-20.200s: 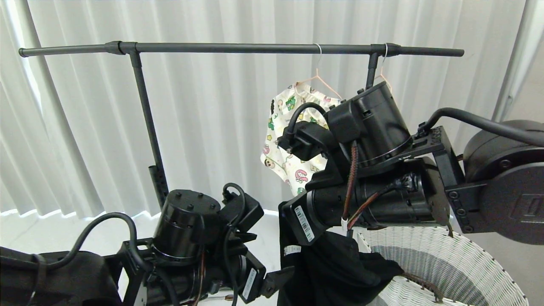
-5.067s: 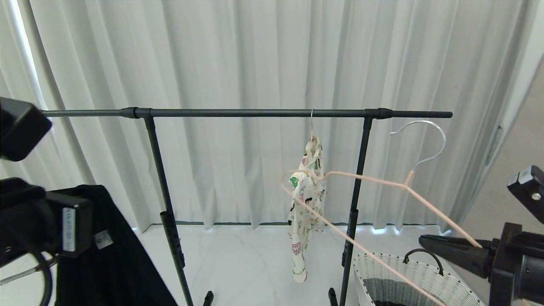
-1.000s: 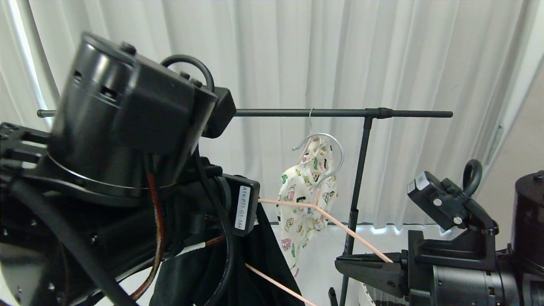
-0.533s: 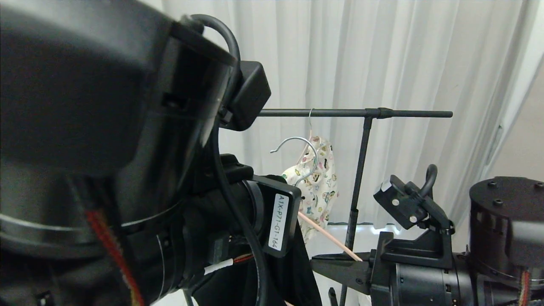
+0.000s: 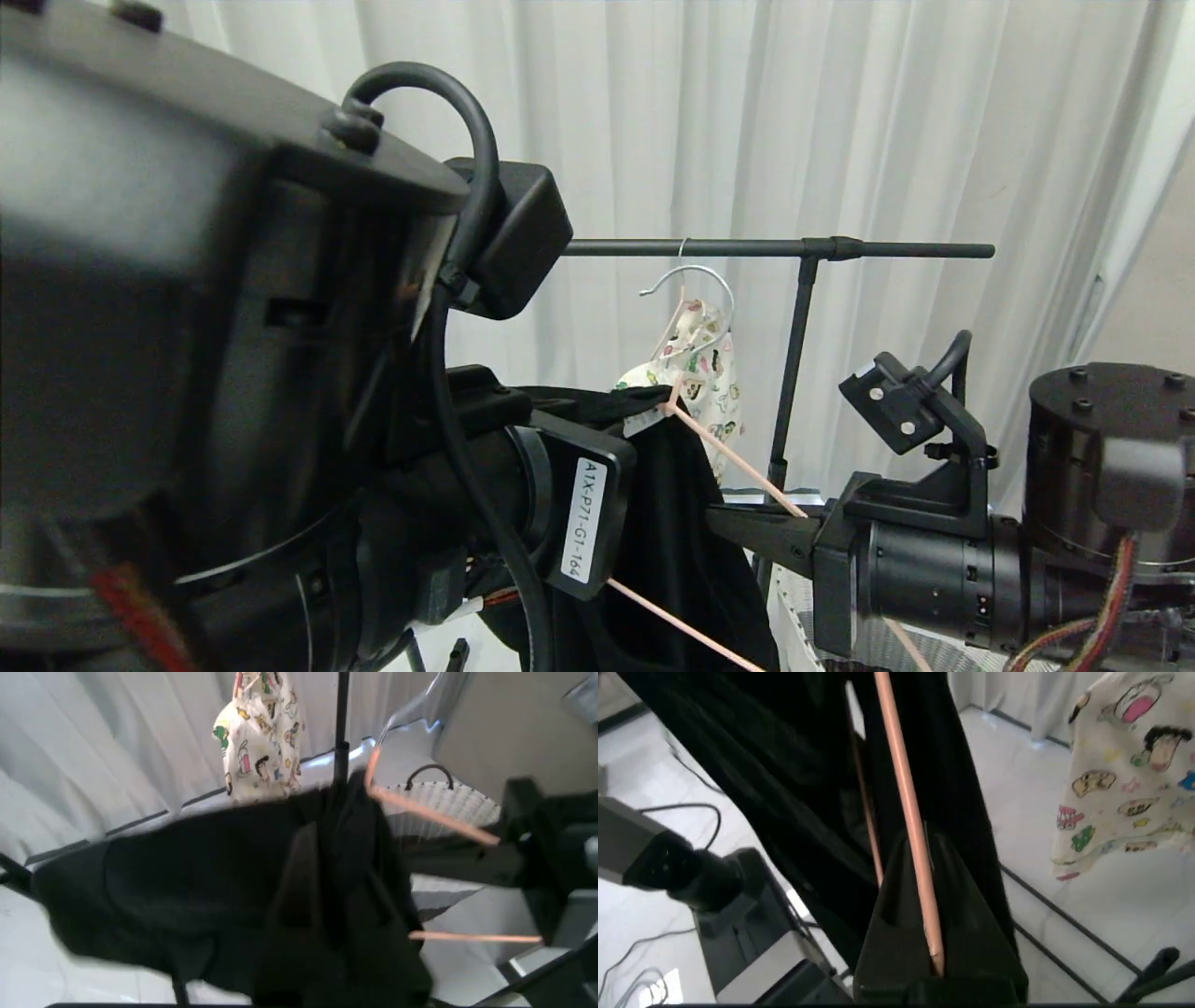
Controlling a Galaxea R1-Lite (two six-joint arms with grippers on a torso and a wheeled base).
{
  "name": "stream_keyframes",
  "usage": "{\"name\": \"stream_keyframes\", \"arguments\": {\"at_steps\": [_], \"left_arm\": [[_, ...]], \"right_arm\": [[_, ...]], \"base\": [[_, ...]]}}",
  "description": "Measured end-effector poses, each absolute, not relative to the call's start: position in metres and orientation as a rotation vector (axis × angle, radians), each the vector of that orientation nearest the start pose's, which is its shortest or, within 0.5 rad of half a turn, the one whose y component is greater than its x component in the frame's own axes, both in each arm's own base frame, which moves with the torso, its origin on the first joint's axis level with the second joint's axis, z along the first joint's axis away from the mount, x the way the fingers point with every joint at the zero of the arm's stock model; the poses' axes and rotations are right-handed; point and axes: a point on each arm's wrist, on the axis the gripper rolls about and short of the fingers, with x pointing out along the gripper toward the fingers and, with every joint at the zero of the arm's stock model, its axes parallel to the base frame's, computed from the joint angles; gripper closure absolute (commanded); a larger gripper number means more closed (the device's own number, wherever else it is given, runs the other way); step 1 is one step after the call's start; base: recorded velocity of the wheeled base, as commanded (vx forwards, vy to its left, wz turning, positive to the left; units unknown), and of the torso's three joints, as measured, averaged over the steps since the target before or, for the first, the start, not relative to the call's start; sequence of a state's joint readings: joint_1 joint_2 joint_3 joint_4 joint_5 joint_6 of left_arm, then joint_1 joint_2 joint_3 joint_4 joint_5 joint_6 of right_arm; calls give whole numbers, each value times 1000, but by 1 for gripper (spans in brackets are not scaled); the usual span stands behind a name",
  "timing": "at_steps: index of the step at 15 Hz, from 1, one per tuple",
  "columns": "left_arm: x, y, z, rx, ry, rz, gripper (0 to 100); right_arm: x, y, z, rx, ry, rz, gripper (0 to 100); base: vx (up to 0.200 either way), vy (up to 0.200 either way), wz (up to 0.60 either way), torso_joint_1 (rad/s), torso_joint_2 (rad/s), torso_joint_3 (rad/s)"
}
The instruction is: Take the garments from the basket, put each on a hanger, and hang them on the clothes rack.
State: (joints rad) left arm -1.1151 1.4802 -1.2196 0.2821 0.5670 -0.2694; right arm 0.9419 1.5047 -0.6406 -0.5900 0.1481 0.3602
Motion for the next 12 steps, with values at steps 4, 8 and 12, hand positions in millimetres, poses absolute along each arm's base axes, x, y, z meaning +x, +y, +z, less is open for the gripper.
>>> {"name": "stream_keyframes", "arguments": {"at_steps": [4, 8, 12], "left_arm": [[118, -211, 276, 154, 418, -438, 0], [112, -199, 266, 179, 432, -427, 0], [106, -170, 250, 249, 453, -398, 0]], "right_arm": [[149, 201, 191, 184, 366, 932, 100], [151, 197, 193, 177, 293, 882, 100], [143, 184, 183, 44, 233, 894, 100]], "base": [[0, 0, 0, 0, 0, 0], [0, 0, 0, 0, 0, 0], [0, 0, 0, 0, 0, 0]]}}
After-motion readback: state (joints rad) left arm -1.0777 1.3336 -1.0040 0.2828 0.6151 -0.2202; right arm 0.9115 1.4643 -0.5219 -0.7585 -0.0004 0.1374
